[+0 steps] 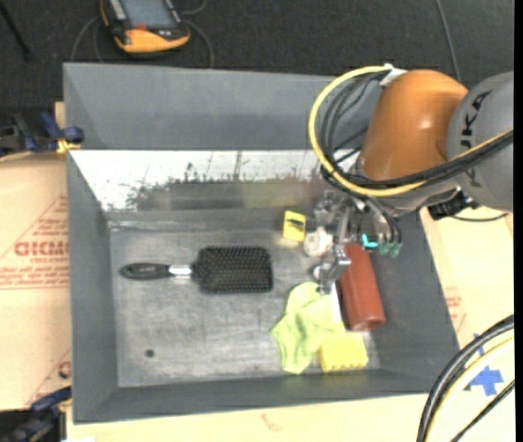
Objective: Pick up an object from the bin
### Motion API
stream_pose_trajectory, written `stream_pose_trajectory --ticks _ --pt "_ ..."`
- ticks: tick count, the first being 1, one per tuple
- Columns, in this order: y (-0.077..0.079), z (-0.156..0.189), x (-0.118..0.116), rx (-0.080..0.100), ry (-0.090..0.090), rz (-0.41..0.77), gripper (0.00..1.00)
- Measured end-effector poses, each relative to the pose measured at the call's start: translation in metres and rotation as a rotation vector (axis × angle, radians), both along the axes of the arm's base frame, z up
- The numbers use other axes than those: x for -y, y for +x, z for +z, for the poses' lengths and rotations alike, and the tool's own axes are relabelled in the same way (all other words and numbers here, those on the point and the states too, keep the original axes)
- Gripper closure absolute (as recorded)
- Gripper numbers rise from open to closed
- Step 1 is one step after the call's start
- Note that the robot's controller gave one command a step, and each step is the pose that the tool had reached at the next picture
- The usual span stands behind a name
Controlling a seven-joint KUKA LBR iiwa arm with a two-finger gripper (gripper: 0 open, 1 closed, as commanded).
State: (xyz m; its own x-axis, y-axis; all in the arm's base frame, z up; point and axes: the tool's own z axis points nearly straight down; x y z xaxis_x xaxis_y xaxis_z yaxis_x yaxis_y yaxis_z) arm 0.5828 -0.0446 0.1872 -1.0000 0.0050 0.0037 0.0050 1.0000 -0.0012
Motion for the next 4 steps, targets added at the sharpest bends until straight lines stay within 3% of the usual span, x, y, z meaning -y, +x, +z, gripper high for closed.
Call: stream_pose_trajectory --ticks 1,2,3,4 --pt "0.002 0.005 0.0 0.008 -0.001 0.001 0.0" --pt "0.003 -0.022 0.009 0.013 -0.001 0.09 0.0" --pt "0.003 -0.113 0.013 0.011 -0.001 0.239 1.0" --pt "0.003 -0.113 0.013 0.011 -0.001 0.239 1.0"
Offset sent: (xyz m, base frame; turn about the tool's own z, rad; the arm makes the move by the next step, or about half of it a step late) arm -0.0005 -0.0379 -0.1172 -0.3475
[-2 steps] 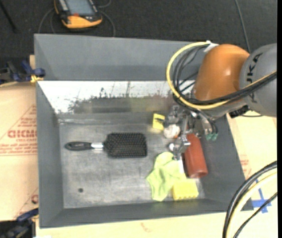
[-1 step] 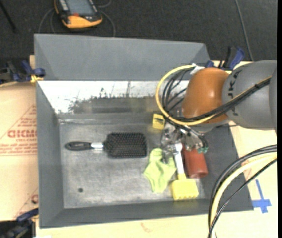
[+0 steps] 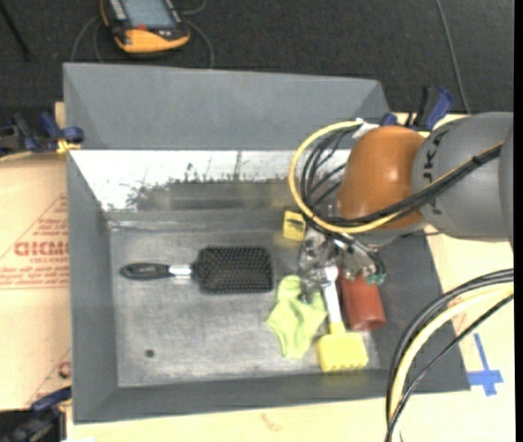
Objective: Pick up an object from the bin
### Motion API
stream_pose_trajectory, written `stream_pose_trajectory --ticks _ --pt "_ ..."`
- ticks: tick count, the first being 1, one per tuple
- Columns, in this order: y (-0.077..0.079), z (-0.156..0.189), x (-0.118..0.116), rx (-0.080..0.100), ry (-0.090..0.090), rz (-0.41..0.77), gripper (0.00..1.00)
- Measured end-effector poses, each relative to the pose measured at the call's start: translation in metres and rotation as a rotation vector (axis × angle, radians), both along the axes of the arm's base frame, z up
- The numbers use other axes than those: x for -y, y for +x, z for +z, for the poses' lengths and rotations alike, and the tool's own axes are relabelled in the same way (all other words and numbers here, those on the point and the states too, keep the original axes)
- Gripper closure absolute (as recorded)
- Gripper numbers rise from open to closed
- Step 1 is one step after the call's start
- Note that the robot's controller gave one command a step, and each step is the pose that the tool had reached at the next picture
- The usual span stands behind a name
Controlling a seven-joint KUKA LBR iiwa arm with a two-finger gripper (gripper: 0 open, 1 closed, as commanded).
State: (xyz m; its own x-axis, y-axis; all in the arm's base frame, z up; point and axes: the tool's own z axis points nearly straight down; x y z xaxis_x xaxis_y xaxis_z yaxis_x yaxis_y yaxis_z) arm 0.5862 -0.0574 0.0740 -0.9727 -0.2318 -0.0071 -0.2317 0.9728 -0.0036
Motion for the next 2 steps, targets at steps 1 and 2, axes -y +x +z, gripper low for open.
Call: stream_pose_trajectory --ticks 1,2 --pt "-0.012 0.04 -0.005 -0.011 0.001 0.008 1.0" --pt "-0.02 0.075 -0.029 0.0 0.003 -0.096 1.0"
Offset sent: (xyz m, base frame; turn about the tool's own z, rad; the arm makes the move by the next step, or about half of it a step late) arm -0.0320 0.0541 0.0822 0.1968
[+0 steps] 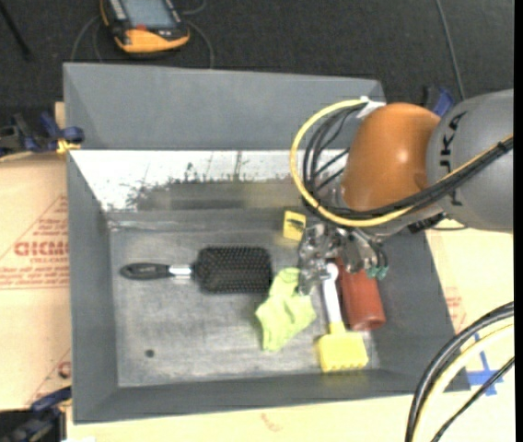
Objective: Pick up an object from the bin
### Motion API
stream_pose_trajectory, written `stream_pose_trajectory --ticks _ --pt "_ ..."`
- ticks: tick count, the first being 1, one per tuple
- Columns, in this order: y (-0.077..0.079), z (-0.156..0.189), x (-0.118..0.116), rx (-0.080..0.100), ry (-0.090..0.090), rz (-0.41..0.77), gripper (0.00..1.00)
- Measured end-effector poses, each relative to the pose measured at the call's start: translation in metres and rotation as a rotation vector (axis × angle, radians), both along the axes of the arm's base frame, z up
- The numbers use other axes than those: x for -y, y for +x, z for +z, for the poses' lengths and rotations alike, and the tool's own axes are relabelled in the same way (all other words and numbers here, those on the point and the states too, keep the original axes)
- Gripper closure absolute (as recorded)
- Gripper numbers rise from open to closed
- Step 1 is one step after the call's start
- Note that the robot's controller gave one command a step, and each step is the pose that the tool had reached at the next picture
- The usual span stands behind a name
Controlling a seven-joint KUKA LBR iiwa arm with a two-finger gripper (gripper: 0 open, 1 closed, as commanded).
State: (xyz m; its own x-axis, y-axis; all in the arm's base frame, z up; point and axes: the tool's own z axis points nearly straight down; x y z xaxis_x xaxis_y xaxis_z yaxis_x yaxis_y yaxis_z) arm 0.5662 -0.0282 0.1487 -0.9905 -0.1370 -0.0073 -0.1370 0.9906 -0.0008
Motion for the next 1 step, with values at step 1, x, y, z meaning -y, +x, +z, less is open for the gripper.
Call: stream_pose_trajectory --ticks 1 --pt "0.002 0.0007 -0.0053 -0.002 0.0 -0.044 1.0"
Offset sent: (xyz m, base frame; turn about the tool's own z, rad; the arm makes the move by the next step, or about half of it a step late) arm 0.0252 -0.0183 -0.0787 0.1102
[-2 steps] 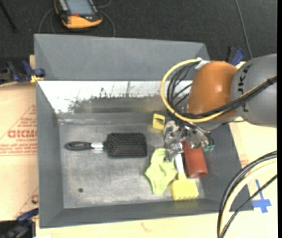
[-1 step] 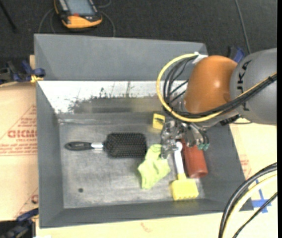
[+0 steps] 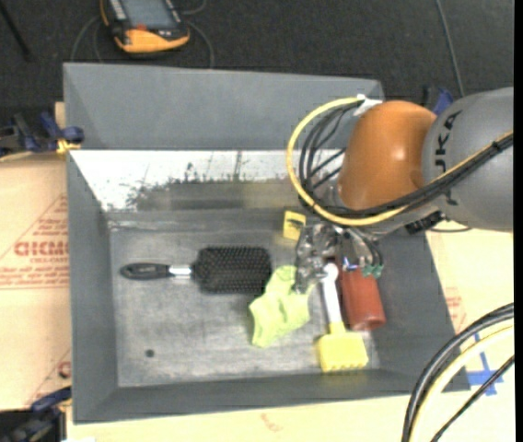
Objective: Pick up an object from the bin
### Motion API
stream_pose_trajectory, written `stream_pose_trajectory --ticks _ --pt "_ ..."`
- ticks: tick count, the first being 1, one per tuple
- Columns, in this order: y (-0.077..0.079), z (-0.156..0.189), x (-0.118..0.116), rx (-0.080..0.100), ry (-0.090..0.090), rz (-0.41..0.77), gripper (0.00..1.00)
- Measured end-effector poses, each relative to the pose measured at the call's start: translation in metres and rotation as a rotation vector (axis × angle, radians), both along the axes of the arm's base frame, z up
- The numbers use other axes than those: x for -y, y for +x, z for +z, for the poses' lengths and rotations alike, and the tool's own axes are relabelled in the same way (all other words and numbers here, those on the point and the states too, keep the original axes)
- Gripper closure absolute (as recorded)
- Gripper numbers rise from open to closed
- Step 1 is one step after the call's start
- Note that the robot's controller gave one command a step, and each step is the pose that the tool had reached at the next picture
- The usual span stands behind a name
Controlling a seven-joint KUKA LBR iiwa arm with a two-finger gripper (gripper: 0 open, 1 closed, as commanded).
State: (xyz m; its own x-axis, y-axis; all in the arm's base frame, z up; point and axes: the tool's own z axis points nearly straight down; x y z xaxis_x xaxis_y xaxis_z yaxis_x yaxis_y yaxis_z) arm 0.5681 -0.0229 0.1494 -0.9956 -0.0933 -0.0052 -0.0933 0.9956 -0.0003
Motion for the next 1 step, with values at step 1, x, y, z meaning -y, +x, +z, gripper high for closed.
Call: stream_pose_trajectory --ticks 1 --pt "0.0131 -0.0412 0.014 -0.002 -0.001 0.258 0.0"
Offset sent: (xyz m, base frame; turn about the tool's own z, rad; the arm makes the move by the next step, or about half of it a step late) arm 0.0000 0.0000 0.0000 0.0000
